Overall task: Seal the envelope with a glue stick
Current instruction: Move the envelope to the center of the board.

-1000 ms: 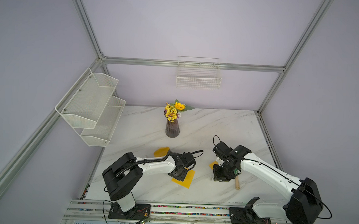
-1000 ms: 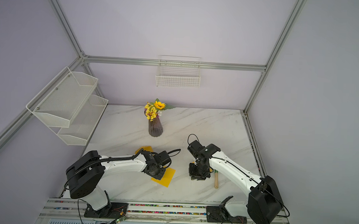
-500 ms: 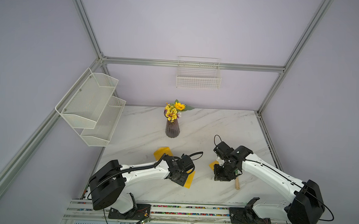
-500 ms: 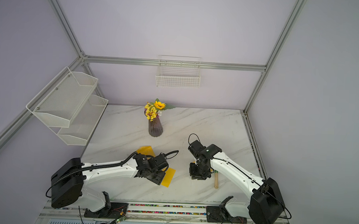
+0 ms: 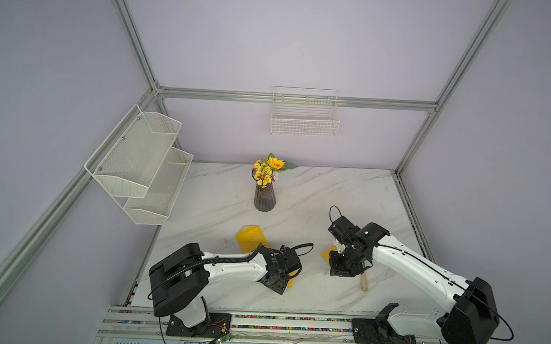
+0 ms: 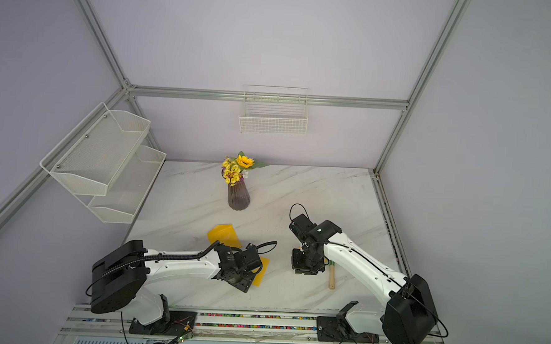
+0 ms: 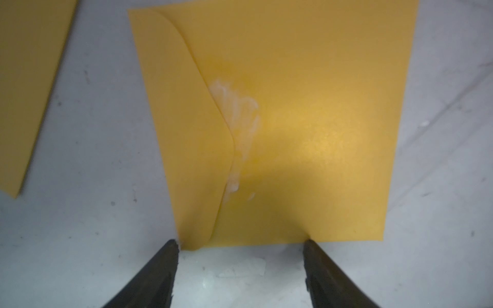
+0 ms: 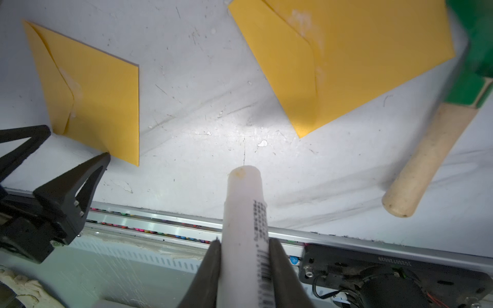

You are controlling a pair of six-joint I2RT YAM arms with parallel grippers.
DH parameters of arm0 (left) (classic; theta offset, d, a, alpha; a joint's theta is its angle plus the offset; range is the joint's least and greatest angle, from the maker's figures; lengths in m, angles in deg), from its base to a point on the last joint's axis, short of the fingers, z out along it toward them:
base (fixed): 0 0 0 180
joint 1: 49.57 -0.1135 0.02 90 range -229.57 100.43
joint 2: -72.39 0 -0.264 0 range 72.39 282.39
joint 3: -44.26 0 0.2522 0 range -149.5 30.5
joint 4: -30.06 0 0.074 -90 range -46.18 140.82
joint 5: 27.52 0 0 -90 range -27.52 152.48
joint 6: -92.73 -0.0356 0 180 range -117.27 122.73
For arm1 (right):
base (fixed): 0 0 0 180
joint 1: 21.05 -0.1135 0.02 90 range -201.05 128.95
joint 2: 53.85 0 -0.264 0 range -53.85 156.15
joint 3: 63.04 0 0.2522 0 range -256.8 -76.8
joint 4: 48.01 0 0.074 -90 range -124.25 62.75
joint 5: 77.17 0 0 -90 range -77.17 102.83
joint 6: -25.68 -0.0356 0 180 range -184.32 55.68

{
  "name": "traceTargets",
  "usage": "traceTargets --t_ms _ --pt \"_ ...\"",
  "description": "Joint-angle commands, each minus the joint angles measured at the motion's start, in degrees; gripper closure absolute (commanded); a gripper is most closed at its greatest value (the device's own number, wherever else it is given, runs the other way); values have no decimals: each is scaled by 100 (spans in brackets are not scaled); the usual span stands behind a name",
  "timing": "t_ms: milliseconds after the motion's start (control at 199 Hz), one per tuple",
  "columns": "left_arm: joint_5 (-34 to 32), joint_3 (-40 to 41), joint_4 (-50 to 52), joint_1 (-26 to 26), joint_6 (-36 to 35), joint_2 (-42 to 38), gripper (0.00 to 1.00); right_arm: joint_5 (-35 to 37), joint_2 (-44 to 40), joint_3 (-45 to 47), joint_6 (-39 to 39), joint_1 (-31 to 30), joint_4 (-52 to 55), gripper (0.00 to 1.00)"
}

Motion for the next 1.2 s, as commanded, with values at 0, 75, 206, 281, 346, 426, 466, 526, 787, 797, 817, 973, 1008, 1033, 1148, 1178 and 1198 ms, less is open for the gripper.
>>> traceTargets --t_ms 0,75,206,281,346,426,466,526,787,797,817,973,1008,1033,1148,1178,1198 --pt "-159 28 -412 -210 -296 379 32 278 -171 -231 -49 88 149 100" --pt "-82 -77 -538 -392 -530 568 35 349 -223 -316 -40 159 173 100" --pt "60 -399 -691 -736 -943 855 35 455 -266 -471 -16 245 293 100" --pt "145 -588 -792 -930 -1171 1049 35 466 -291 -493 19 308 320 100" --pt "279 -754 -946 -1112 -1430 1271 34 467 -306 -496 40 350 364 100" --pt "397 -1047 -1008 -1312 -1723 1599 34 471 -361 -489 55 385 388 100" --pt "420 -1174 -1069 -1385 -1881 1754 33 475 -372 -495 70 410 397 100" --pt "548 -1405 -1179 -1512 -2092 2020 33 463 -379 -500 83 436 422 100" --pt "915 -3233 -806 -1632 -2991 3240 33 490 -482 -561 94 513 542 100" --pt "919 -3290 -776 -1632 -3014 3275 33 490 -483 -558 97 513 554 100" --pt "933 -3412 -727 -1631 -3042 3323 33 497 -504 -555 92 521 555 100" --pt "870 -3626 -775 -1648 -3165 3009 32 497 -548 -589 92 547 599 100" --pt "880 -3640 -727 -1658 -3191 2874 32 497 -561 -599 92 548 617 100" --pt "862 -3629 -722 -1663 -3215 2755 31 485 -579 -598 92 549 612 100" --pt "718 -3408 -774 -1658 -3253 2159 28 463 -559 -629 126 555 612 100" --pt "687 -3345 -771 -1664 -3261 2026 27 458 -539 -634 135 557 613 100" --pt "655 -3314 -749 -1671 -3255 1956 26 442 -528 -640 143 557 619 100"
